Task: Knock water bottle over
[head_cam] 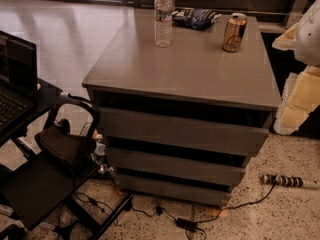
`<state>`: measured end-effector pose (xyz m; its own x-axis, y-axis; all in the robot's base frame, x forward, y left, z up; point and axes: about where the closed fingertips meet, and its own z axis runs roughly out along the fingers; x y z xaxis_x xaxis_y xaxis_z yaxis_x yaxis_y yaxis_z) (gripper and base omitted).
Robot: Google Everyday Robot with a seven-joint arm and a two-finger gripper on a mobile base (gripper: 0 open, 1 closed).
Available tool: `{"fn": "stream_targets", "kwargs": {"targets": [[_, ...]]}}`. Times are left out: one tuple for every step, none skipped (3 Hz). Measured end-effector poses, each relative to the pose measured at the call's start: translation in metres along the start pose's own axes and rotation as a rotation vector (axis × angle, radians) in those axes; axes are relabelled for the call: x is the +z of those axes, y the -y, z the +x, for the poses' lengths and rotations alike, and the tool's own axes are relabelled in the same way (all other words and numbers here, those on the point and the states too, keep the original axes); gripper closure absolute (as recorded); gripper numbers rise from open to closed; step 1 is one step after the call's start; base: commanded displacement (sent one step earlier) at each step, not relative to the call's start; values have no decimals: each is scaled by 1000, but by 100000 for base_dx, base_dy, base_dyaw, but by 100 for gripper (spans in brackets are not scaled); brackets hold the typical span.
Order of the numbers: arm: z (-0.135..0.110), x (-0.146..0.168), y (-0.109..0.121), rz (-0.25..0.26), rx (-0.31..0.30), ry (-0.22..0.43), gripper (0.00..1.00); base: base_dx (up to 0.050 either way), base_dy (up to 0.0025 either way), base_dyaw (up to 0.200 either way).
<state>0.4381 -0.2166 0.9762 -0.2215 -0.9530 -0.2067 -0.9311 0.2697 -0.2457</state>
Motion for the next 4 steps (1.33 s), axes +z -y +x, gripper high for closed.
{"fn": "stream_targets", "kwargs": {"targets": [[0,0,0,0,0,0,0,4649,0,-10],[0,0,0,0,0,0,0,4650,-1,15],[0,0,0,0,0,0,0,3137,246,15591],[0,0,0,0,0,0,0,4941,7,-145]]}}
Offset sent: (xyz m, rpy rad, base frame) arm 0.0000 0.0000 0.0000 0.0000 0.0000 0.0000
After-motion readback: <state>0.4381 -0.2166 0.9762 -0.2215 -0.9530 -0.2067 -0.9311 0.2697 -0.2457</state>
